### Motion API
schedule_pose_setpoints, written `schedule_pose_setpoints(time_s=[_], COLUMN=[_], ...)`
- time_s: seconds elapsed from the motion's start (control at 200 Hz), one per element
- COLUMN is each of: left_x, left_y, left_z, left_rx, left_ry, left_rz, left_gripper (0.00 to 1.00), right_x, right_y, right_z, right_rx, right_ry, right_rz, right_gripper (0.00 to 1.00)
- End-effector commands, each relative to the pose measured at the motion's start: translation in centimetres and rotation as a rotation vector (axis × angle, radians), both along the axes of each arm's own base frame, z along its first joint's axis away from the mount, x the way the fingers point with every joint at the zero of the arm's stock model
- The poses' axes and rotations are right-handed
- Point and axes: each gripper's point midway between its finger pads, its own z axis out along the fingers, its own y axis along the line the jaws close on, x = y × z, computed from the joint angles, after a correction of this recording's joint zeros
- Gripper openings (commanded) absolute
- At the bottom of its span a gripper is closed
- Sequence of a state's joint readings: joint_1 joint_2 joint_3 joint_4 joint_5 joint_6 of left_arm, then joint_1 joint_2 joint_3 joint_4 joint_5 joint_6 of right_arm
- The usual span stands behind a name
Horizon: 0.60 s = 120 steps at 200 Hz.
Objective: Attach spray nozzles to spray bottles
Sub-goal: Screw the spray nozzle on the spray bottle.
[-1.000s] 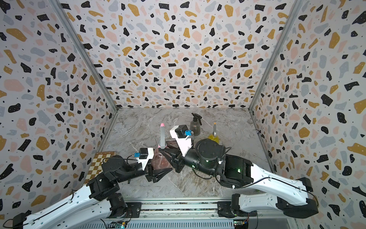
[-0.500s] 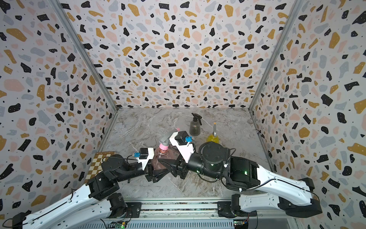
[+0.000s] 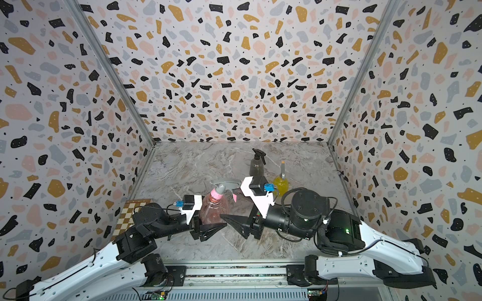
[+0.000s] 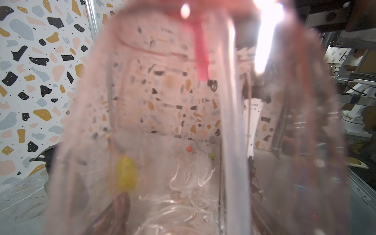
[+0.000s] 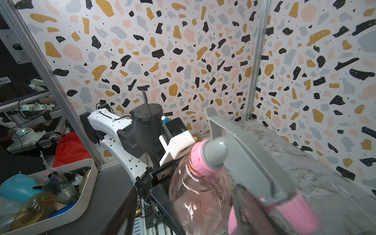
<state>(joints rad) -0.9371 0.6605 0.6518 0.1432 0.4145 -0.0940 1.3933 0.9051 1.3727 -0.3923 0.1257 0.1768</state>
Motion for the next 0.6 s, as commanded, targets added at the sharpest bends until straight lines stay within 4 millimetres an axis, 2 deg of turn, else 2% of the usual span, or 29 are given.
schedule_pose_setpoints(time_s=[0.0,0.205,0.4,0.596], left_x=[-0.7,-0.9,-1.4,-1.2], left_y=[0.5,0.5,0.3,0.4], left_z=[2.9,2.7,2.6,2.1], left_rx=[-0.087,-0.093,-0.087,-0.07], left_ry=[-0.058,-0.055,-0.051,-0.042], left_rz=[-0.019,-0.034,-0.066,-0.053], left_gripper=[0.0,0.0,0.0,0.0], right_x=[0.4,1.3,3.0,3.5], right_y=[-2.0,-2.4,-0.9,-0.6], right_z=[2.0,2.6,2.0,2.2], right_rx=[0.077,0.106,0.07,0.092], right_ry=[-0.034,-0.039,0.0,0.032], right_rz=[-0.042,-0.07,0.032,0.117], right_gripper=[0.76,0.8,0.8,0.68])
